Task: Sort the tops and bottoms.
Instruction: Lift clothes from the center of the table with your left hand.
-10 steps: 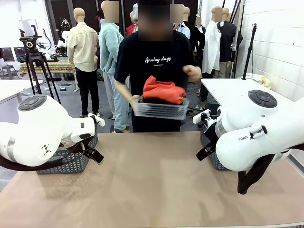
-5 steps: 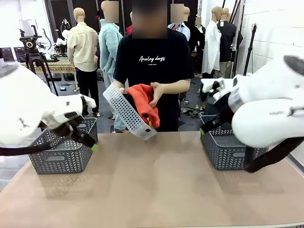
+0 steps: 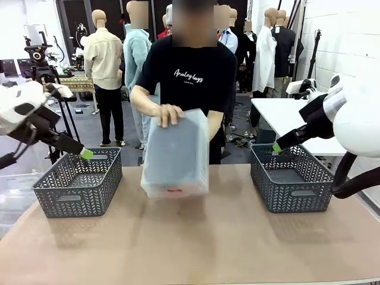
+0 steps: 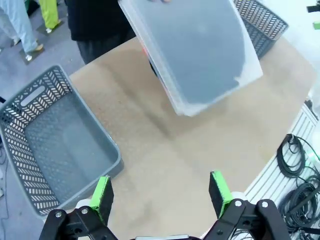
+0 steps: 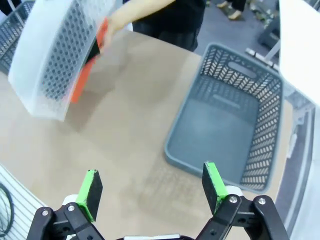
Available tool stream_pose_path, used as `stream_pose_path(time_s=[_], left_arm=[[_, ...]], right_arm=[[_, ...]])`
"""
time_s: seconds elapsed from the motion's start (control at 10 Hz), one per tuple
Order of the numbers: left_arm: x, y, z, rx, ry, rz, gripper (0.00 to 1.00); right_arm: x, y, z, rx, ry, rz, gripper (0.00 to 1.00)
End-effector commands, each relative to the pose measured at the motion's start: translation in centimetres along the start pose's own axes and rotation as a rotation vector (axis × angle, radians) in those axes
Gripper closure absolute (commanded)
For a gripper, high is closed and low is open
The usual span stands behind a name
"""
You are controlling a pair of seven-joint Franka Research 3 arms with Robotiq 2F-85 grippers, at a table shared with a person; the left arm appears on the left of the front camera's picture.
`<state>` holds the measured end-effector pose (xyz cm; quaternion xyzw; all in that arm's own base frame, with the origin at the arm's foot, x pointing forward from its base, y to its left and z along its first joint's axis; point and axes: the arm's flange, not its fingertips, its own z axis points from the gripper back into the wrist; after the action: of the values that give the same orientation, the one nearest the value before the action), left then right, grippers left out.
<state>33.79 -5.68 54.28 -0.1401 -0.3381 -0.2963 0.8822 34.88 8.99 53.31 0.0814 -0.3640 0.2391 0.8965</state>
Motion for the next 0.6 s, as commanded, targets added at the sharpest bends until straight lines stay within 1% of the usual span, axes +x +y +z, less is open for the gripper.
stream_pose_path(time_s=[0.0,0.2,0.3,0.4,0.5], left_arm=[[-2.3,-1.2,-0.4,-0.036,-0.005,-0.05,0.0],[-2.5,-1.2,-1.3,-0.018,0.018,-0.048,0.0],[-2.4,-0.9,-2.2,-0.034,-0.003,-0.032,0.0],[-0.1,-0.4,0.1,-0.011,0.012,-0.031,0.0],[-0.1,-0.4,0.1,-0.011,0.012,-0.031,0.0]], right_arm=[[-2.1,0.0,-0.2,0.048,-0.006,0.0,0.0],[-1.8,-0.3,-0.9,0.048,-0.016,-0.024,0.0],[-0.1,-0.2,0.0,0.014,0.003,-0.012,0.0],[-0.1,-0.2,0.0,0.014,0.003,-0.012,0.0],[-0.1,-0.2,0.0,0.014,0.003,-0.012,0.0]])
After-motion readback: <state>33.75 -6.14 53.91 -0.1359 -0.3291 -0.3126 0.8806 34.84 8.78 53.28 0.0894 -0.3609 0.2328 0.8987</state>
